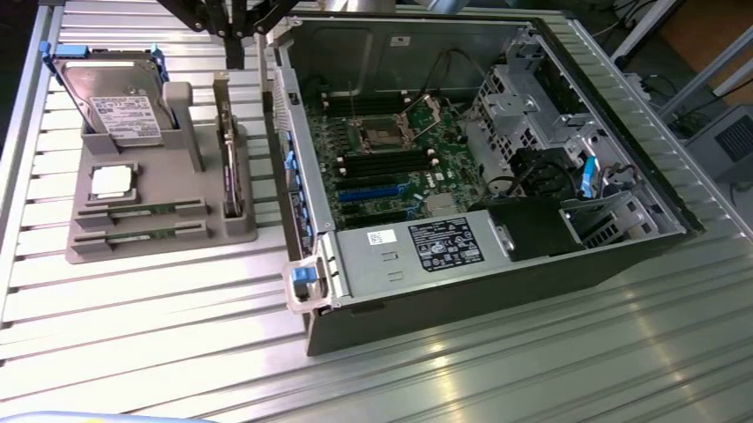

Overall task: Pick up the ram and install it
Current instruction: 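Reach for the ram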

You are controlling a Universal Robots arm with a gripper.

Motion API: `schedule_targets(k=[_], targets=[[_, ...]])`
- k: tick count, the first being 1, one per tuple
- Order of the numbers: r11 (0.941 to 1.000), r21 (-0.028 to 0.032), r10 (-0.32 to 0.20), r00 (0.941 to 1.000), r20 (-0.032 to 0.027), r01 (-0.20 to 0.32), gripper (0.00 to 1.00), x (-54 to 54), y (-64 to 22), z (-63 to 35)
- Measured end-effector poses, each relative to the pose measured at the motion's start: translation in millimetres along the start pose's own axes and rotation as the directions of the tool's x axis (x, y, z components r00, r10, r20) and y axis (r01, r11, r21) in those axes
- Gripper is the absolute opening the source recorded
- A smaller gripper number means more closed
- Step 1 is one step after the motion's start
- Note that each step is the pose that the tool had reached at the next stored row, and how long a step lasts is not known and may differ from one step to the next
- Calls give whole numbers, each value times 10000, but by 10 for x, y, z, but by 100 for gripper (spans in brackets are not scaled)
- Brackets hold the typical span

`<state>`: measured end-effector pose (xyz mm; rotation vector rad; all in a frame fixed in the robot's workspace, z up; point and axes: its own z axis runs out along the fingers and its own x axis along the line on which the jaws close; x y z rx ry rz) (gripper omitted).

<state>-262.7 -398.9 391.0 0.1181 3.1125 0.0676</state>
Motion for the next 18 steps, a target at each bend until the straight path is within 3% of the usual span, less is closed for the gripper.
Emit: schedule_targets(k=[18], targets=[[10000,0,0,10000,0,0,10,258,-20,-4]])
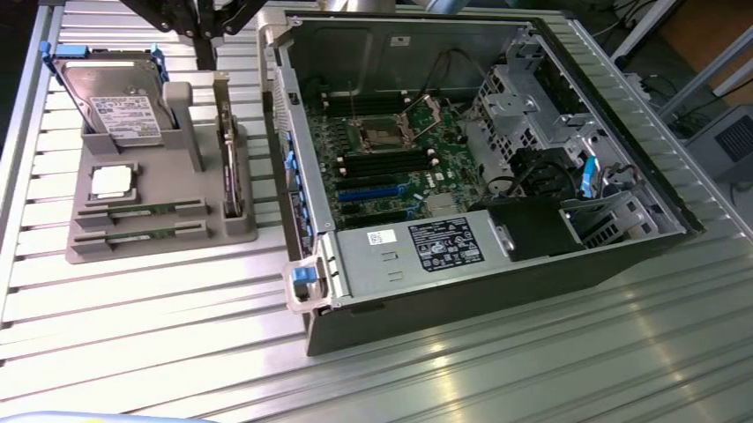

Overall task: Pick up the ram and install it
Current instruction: 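Reach for the ram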

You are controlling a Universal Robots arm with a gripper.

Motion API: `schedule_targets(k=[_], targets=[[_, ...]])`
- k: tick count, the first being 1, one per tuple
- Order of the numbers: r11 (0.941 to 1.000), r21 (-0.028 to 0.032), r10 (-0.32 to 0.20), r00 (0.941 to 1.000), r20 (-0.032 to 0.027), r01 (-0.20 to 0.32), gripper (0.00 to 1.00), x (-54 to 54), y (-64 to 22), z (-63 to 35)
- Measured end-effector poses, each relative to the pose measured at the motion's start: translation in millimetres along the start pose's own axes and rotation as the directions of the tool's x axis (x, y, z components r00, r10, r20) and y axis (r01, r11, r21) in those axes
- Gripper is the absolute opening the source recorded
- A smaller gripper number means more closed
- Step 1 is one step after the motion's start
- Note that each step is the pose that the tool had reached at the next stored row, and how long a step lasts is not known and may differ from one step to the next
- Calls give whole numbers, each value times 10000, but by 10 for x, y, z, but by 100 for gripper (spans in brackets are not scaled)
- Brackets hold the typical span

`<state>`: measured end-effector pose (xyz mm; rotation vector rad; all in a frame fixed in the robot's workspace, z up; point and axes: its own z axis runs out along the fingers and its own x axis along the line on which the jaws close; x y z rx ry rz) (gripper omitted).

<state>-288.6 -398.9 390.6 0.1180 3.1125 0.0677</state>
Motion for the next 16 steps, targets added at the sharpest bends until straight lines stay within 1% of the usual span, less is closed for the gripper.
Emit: schedule_targets(k=[4,16], targets=[[10000,0,0,10000,0,0,10,68,-5,-1],[10000,0,0,10000,0,0,10,215,-16,-2]])
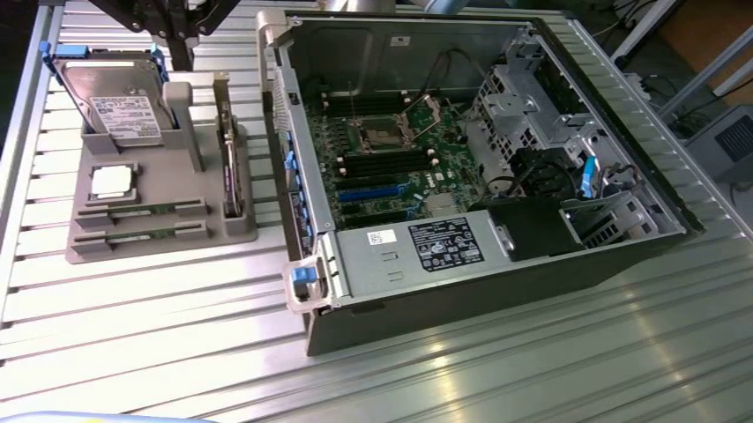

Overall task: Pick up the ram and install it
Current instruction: 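Reach for the ram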

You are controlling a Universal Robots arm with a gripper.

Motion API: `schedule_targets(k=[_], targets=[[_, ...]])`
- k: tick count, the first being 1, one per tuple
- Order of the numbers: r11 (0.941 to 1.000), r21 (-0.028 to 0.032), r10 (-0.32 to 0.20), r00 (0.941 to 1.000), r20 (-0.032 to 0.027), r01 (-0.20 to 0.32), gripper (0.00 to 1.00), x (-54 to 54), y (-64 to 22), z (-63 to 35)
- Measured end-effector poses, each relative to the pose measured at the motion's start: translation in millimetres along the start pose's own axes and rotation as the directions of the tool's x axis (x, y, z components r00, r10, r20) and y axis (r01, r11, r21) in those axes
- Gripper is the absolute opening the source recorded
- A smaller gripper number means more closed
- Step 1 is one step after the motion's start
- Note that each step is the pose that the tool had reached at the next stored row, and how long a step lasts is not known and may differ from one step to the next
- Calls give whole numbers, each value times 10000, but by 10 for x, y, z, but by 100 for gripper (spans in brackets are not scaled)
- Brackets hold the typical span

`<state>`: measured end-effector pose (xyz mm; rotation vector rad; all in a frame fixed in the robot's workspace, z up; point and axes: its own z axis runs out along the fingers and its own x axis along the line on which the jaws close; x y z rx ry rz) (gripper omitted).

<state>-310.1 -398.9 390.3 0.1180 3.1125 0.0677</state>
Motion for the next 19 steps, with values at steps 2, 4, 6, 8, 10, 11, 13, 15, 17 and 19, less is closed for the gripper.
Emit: schedule_targets(k=[2,4,6,8,10,11,13,15,17,19], targets=[[10000,0,0,10000,0,0,10,36,-3,-1],[10000,1,0,10000,0,0,10,53,-4,-1],[10000,0,0,10000,0,0,10,77,-6,-1],[10000,0,0,10000,0,0,10,94,-7,-1],[10000,0,0,10000,0,0,10,120,-10,-2],[10000,0,0,10000,0,0,10,136,-11,-2],[10000,0,0,10000,0,0,10,161,-13,-3],[10000,0,0,10000,0,0,10,209,-17,-3],[10000,0,-1,10000,1,1,10,217,-17,-3],[10000,1,0,10000,-1,0,10,218,-18,-4]])
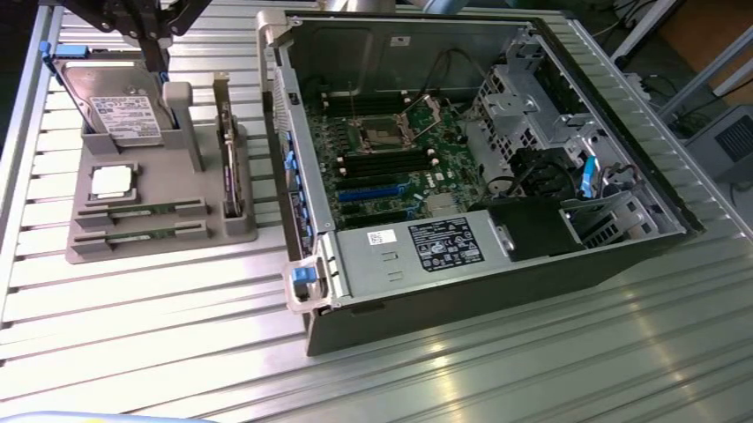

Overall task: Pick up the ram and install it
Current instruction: 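Reach for the ram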

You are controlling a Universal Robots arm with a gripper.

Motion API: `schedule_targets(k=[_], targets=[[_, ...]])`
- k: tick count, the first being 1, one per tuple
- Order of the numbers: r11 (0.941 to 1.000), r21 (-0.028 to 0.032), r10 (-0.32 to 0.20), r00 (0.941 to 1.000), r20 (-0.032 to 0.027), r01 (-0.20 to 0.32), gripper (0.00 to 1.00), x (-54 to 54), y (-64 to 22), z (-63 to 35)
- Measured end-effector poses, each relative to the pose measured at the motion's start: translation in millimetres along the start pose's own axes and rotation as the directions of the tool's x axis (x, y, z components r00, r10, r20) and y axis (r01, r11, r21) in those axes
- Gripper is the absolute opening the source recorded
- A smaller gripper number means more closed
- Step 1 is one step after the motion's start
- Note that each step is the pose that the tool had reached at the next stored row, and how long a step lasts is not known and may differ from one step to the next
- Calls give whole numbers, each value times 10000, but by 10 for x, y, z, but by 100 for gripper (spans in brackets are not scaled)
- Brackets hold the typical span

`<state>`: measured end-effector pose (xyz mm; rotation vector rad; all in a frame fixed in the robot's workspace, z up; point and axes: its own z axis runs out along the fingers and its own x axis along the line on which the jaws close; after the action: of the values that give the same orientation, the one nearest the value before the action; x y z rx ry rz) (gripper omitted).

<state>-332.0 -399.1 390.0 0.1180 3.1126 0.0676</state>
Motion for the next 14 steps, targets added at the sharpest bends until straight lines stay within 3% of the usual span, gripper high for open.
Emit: schedule_targets(k=[14], targets=[[10000,92,-2,10000,7,2,10,-7,-89,3]])
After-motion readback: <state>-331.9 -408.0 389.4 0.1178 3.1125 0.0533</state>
